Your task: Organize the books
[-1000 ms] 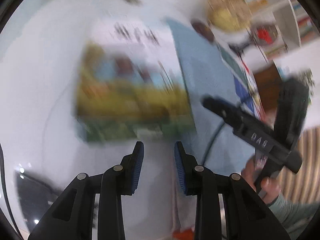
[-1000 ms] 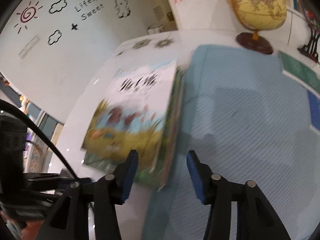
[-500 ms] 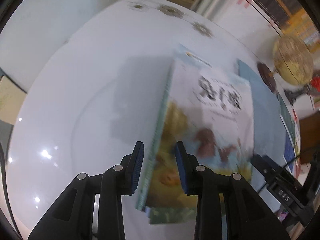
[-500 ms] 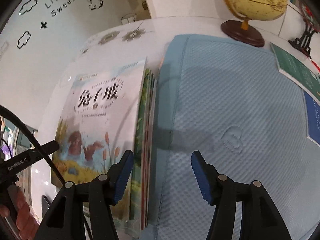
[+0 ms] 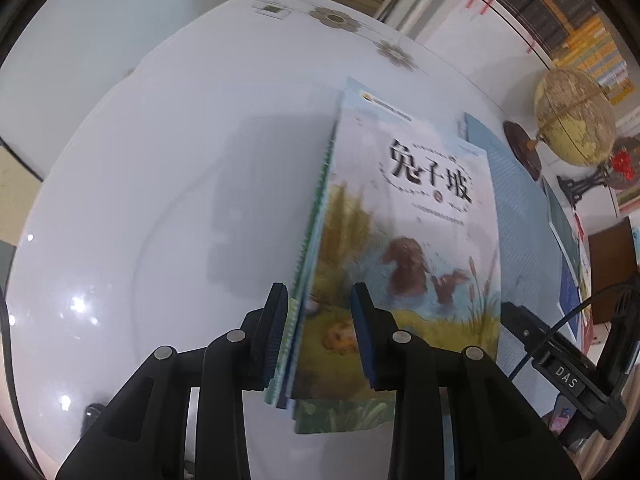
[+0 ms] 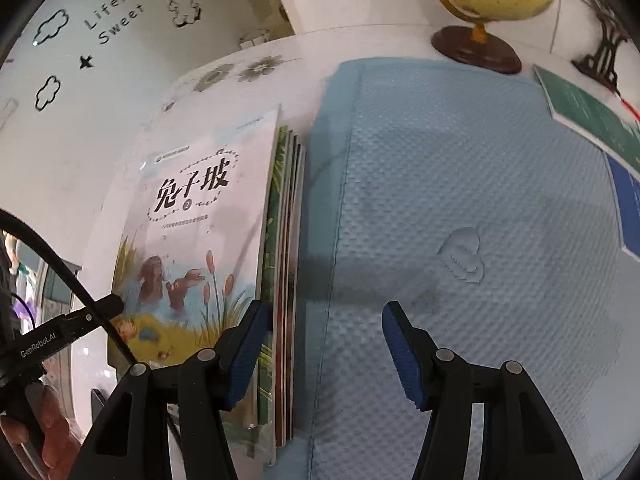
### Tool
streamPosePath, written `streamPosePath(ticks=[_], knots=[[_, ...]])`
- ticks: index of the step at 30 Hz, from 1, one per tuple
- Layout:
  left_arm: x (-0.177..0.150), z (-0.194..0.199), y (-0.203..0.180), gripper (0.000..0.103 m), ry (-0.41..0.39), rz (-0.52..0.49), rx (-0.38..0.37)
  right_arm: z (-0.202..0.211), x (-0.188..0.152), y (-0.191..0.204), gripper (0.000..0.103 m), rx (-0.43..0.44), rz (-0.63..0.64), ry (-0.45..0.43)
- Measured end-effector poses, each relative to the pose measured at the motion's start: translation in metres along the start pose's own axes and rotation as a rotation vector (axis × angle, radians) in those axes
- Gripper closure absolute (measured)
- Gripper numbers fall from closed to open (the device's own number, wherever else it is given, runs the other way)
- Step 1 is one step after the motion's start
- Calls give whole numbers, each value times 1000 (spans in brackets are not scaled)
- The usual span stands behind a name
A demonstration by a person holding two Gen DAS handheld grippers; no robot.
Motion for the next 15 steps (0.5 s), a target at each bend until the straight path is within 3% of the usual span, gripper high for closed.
streamPosePath(ticks=[9, 15], knots=[[-9, 0, -18, 74, 6, -63, 29, 10, -14, -1, 45, 32, 6, 18], [-20, 4, -23, 74, 2, -106, 75, 24, -26, 2, 45, -6, 47, -4]])
Point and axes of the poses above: each gripper's, at about its wrist camera, not at the fingertips, and z roughly against the way its jaws point, y to its left, x to its top, the point moved 5 cm from there along -z, roughly the way its jaws point
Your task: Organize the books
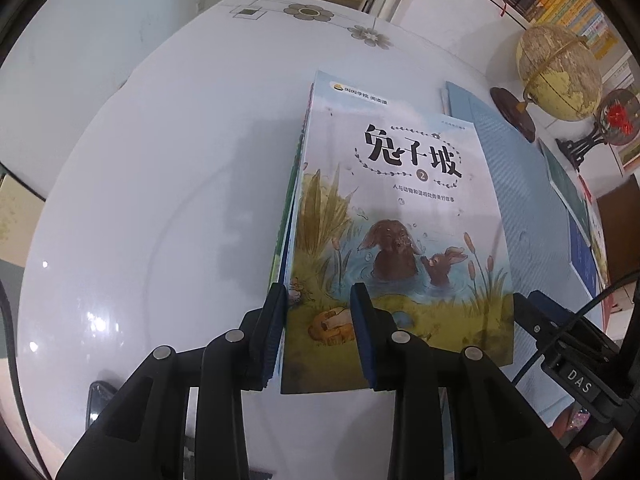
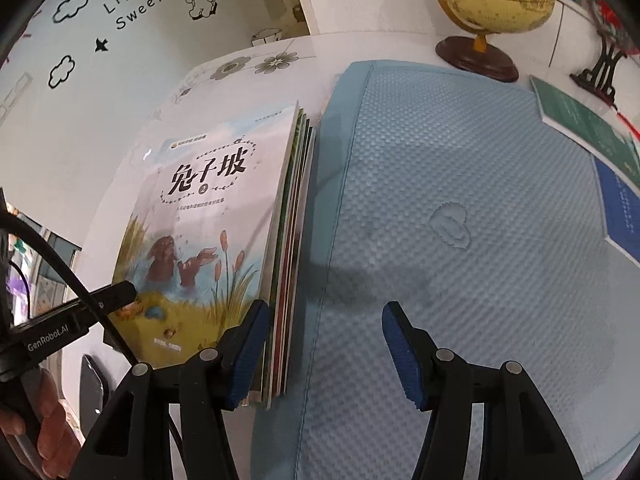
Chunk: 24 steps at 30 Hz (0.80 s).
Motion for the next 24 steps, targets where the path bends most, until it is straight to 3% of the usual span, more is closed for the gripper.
streamPosePath(ticks=[7, 10, 12, 16, 21, 24], knots=[[-8, 3, 4, 73, -5, 23, -3, 13, -1, 3, 45, -21, 38, -13], [-9, 3, 7, 74, 9, 40, -7, 9, -5, -7, 45, 3, 19, 39], [-7, 8, 12, 74, -12, 70, 5, 15, -10, -19, 45, 31, -6, 56], [-7, 29, 4, 75, -91, 79, 24, 33, -19, -60, 41, -32, -11, 50], [-3, 35, -80, 75, -95, -71, -58, 49, -31, -145, 39, -50, -145, 57], [-6, 20, -169, 74, -47, -182, -163, 68, -38, -213, 39, -74, -229, 31]])
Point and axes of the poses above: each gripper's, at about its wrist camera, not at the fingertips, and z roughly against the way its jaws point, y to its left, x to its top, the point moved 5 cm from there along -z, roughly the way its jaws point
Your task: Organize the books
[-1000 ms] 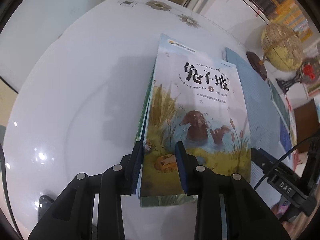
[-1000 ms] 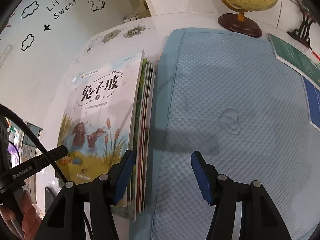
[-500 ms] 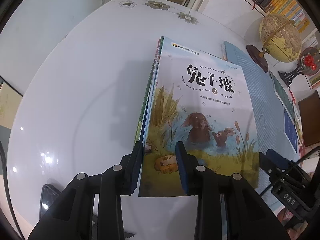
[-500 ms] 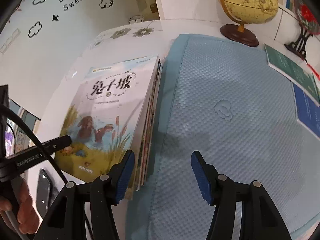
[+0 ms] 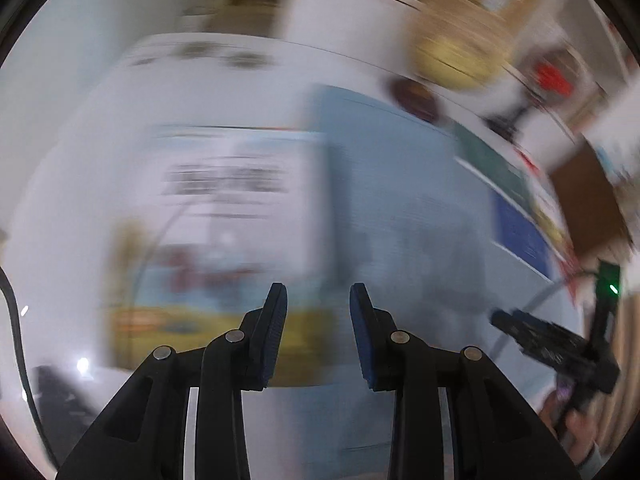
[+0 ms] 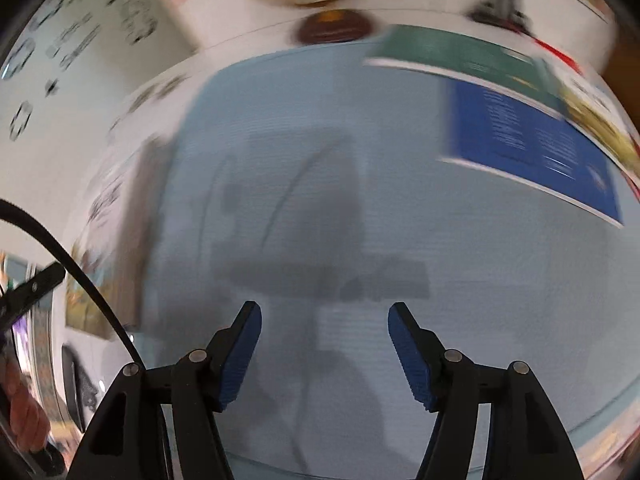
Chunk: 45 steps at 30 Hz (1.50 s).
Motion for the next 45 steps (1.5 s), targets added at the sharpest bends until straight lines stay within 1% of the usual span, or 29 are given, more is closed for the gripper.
streamPosePath(ticks=[1, 2, 3, 4, 5, 6, 7, 11, 13, 16, 18, 20, 23, 25, 27, 28, 29, 31, 32, 33, 35, 36, 37, 38, 39, 40, 41, 43, 45], knots=[[0, -11, -27, 74, 18, -26, -33, 5, 3, -23, 39, -7, -24, -8], [2, -21, -51, 74, 36, -50, -60, 12, 7, -55, 39, -15, -61, -18], [3, -37, -86, 74, 58, -84, -84, 17, 11, -79, 39, -18, -86, -26], [6, -49, -112, 74, 71, -113, -93, 23, 15, -104, 39, -20, -111, -35], [9, -60, -137, 74, 81, -135, -99, 30, 22, -139, 37, -19, -140, -47], [9, -70, -163, 74, 89, -149, -104, 35, 27, -163, 34, -21, -156, -53], [13, -85, -197, 74, 105, -156, -121, 39, 33, -187, 32, -24, -173, -57], [29, -134, -303, 74, 167, -152, -228, 60, 59, -294, 31, 8, -240, -85], [44, -157, -352, 74, 157, -159, -239, 65, 78, -334, 31, 2, -253, -91], [74, -188, -401, 72, 142, -163, -243, 61, 108, -368, 30, -1, -249, -91], [89, -208, -419, 72, 140, -156, -214, 57, 126, -386, 30, 10, -247, -93], [104, -228, -433, 72, 147, -171, -158, 48, 140, -388, 30, 29, -247, -95], [113, -248, -448, 72, 154, -278, -84, 36, 156, -388, 30, 61, -236, -93], [114, -259, -449, 72, 165, -306, -39, 29, 163, -386, 30, 81, -219, -89], [116, -270, -443, 72, 198, -267, -48, 24, 165, -382, 30, 111, -187, -86], [115, -274, -441, 71, 206, -237, -72, 22, 166, -381, 30, 119, -173, -85], [116, -274, -440, 71, 196, -224, -92, 19, 166, -380, 30, 116, -157, -80], [116, -275, -442, 64, 209, -207, -137, 15, 165, -383, 30, 104, -151, -73], [116, -275, -443, 61, 211, -199, -148, 11, 164, -385, 30, 113, -157, -62], [116, -276, -444, 57, 216, -186, -165, 12, 165, -386, 26, 133, -154, -81], [113, -276, -449, 57, 229, -186, -189, 10, 168, -382, 24, 143, -130, -78], [108, -275, -455, 58, 241, -194, -215, 10, 169, -379, 24, 143, -111, -81], [104, -276, -460, 63, 254, -202, -237, 8, 170, -376, 25, 159, -95, -80], [98, -275, -465, 67, 261, -211, -247, 7, 169, -372, 34, 206, -84, -80], [91, -272, -469, 70, 270, -222, -260, 6, 168, -371, 42, 218, -84, -78], [83, -270, -474, 76, 277, -231, -280, 7, 165, -370, 46, 241, -79, -76], [77, -266, -476, 76, 282, -231, -300, 6, 160, -370, 51, 252, -65, -68], [67, -256, -477, 76, 270, -245, -294, 10, 150, -370, 54, 226, -27, -78], [72, -249, -472, 73, 215, -277, -214, 14, 147, -376, 54, 196, -45, -77]])
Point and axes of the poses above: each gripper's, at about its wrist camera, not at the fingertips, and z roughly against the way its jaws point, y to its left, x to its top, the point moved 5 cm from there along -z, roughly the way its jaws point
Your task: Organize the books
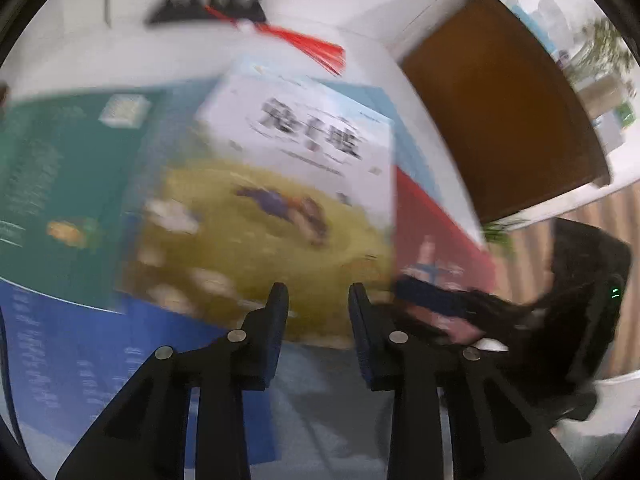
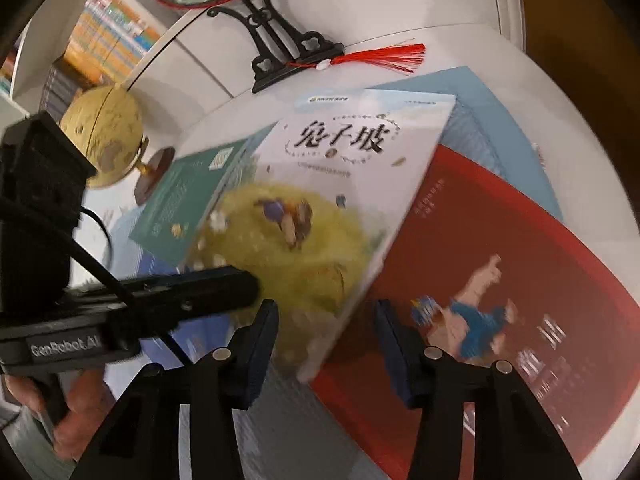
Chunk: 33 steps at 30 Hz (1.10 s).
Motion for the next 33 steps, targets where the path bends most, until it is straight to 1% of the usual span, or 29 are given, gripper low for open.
streamPosePath(ticks=[1, 2, 3, 4, 7, 9, 10, 11, 12, 15, 17, 19, 21, 23, 25, 27, 28, 30, 31, 32, 33], knots=[[8, 8, 9, 72, -39, 15, 53, 2, 1, -5, 54, -18, -27, -4], [15, 12, 16, 70, -60, 34, 65, 3, 4, -11, 52, -35, -66, -11], [24, 16, 24, 65, -77, 52, 67, 4, 7, -14, 48, -38, -85, -15], [37, 15, 33, 61, -84, 65, 76, 3, 11, -16, 46, -44, -100, -17], [60, -3, 45, 61, -49, 62, 97, -3, 22, -11, 46, -60, -97, -36], [68, -17, 49, 61, -38, 46, 150, -7, 26, -3, 46, -81, -67, -50], [70, -22, 52, 61, -26, 41, 162, -10, 26, 1, 46, -92, -55, -48], [69, -28, 53, 60, -3, 40, 161, -14, 26, 5, 46, -108, -42, -49], [70, -29, 53, 56, -20, 34, 150, -15, 27, 8, 46, -118, -32, -56], [67, -29, 52, 55, -15, 40, 115, -19, 26, 14, 46, -125, -5, -61], [63, -25, 49, 55, -8, 44, 71, -20, 24, 14, 44, -147, 19, -65], [52, -16, 47, 55, -4, 68, -10, -16, 22, 9, 44, -168, 34, -67], [34, -1, 42, 55, -26, 96, -85, -10, 18, 1, 43, -130, 29, -56], [12, 14, 36, 55, -55, 115, -141, -4, 8, -3, 43, -80, 25, -26], [-23, 34, 28, 55, -71, 134, -185, 5, -10, 0, 43, -59, 57, 2], [-57, 44, 24, 55, -67, 146, -193, 15, -32, 9, 43, -55, 96, 16], [-83, 51, 23, 55, -60, 151, -185, 20, -49, 16, 43, -51, 114, 30], [-122, 58, 24, 55, -41, 170, -174, 27, -77, 27, 43, -34, 128, 53], [-149, 62, 27, 56, -24, 188, -156, 29, -92, 31, 43, -26, 127, 63], [-165, 63, 30, 56, -15, 200, -139, 30, -111, 36, 43, -21, 123, 83], [-185, 63, 34, 57, -5, 218, -126, 29, -123, 39, 43, -23, 125, 97]])
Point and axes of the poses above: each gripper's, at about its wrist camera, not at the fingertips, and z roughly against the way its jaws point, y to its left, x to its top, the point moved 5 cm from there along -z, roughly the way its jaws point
